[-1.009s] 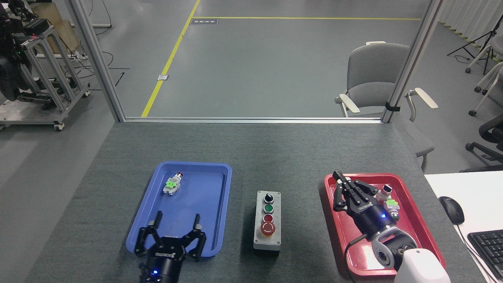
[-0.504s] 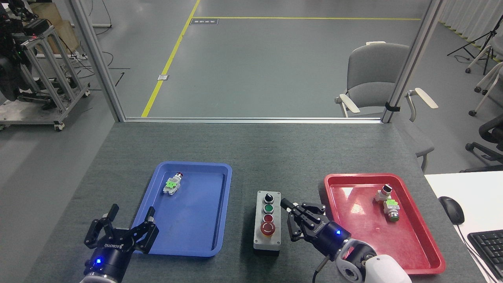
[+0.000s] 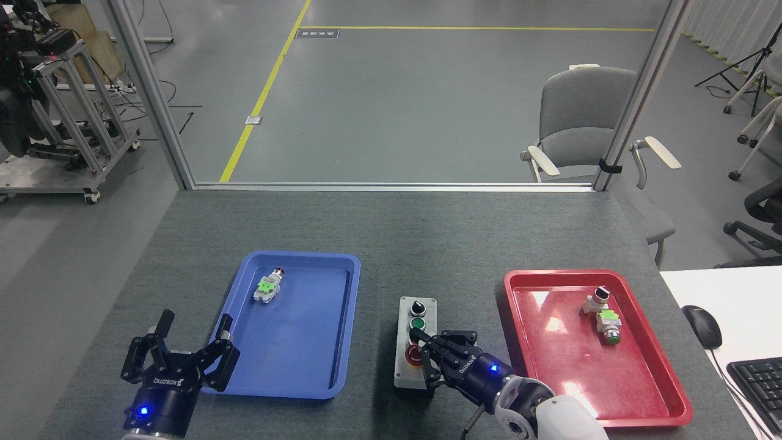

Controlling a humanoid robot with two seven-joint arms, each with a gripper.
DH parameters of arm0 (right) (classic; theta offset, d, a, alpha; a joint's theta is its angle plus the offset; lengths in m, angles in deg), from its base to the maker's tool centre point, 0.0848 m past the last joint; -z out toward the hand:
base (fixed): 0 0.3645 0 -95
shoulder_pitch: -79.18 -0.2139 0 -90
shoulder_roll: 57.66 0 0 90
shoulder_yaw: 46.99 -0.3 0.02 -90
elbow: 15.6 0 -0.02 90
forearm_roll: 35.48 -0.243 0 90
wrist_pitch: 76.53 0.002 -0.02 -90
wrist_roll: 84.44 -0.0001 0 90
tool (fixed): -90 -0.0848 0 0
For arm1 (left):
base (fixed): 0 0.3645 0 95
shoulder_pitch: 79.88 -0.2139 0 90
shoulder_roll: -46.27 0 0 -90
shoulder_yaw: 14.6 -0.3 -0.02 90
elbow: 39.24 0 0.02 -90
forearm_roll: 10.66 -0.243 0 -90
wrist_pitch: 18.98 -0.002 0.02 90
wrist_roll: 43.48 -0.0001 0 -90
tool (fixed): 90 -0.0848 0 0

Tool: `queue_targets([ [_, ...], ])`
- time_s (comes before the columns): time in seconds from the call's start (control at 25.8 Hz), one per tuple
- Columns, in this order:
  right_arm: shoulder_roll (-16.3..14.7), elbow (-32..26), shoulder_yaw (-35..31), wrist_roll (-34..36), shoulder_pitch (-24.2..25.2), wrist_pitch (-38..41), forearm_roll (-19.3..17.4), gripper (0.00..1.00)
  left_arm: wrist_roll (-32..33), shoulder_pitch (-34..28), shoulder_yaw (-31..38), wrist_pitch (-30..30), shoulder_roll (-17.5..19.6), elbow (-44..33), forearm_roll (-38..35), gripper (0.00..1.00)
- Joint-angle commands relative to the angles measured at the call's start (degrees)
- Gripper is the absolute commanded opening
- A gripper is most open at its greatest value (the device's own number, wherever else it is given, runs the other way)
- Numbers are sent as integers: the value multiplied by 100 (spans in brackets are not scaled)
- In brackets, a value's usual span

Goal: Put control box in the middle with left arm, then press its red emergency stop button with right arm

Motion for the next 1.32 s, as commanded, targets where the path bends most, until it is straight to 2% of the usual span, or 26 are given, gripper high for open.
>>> queue_targets([
  [0.0, 51, 120, 37, -4, -3, 3, 92, 0, -197, 26, 33, 2, -177, 85, -48, 99],
  [0.12, 104, 216, 45, -4, -3, 3, 101, 0, -241, 114, 42, -16, -494, 393, -57, 99],
  [0.31, 157, 322, 54, -39, -3, 29, 136, 0, -241, 343, 42, -7, -458, 665, -48, 99],
  [0.5, 236, 568, 54, -39, -3, 55, 523, 0, -189, 352, 51, -42, -537, 806, 40, 99],
  [0.66, 271, 612, 45, -30, -3, 64, 593, 0, 145, 360, 68, -68, -634, 806, 84, 99],
  [0.78, 280, 533, -60, 32, -47, 29, 488, 0, 681, 413, 77, -77, -748, 797, 154, 100],
  [0.81, 280, 524, -113, 40, -82, 3, 409, 8, 822, 422, 77, -86, -757, 806, 181, 100],
  [0.85, 289, 515, -253, 40, -143, -24, 295, 34, 901, 422, 77, -95, -740, 806, 181, 100],
  [0.93, 227, 331, -798, 40, -178, -129, -48, 100, 963, 431, 77, -148, -740, 806, 181, 100],
  [1.01, 201, -56, -1510, 32, -99, -15, -294, 100, 1016, 431, 86, -174, -748, 806, 190, 100],
  [1.09, 174, -337, -2187, 40, -47, 55, -329, 100, 1024, 431, 139, -209, -819, 797, 119, 100],
  [1.28, -160, -381, -3233, 49, 208, -6, -321, 99, 928, 343, 473, -174, -924, 648, -4, 100],
])
